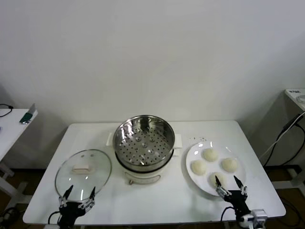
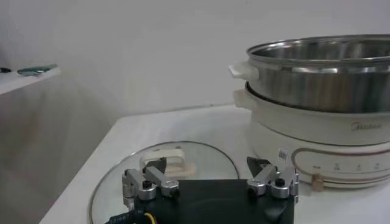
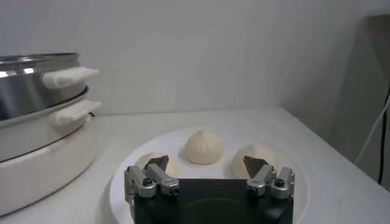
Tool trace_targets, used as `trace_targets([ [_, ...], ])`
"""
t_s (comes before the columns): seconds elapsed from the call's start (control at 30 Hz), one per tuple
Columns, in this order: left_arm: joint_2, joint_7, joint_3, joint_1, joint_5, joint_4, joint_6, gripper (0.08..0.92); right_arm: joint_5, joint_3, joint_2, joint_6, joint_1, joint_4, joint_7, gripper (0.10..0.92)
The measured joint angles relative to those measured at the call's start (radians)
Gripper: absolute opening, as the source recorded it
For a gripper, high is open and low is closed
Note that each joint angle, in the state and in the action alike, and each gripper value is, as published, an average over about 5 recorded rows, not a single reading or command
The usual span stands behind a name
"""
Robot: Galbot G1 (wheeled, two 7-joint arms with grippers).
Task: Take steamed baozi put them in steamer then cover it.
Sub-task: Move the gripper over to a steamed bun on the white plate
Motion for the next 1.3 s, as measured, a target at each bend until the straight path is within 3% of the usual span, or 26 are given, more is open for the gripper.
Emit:
trace_targets([
  [0.33, -0.005, -0.001, 0.010, 0.002, 0.003, -0.008, 0.003, 0.823, -0.043, -0.165, -0.219, -0.167, 0.362, -0.115, -0.156, 0.823],
  [0.73, -0.017, -0.002, 0.021, 0.014, 0.020, -0.007, 0.000, 0.823, -0.251, -0.789, -0.515, -0.097, 1.027, -0.340, -0.734, 0.823],
  [1.0, -0.020, -0.003, 0.022, 0.019, 0.026, -0.010, -0.004, 0.823, -0.286, -1.277, -0.540, -0.066, 1.468, -0.465, -0.980, 0.823],
  [1.3, -0.023, 0.000, 0.017, 0.018, 0.023, -0.020, 0.004, 0.823, -0.304, -1.530, -0.462, -0.078, 1.645, -0.601, -1.071, 0.823],
])
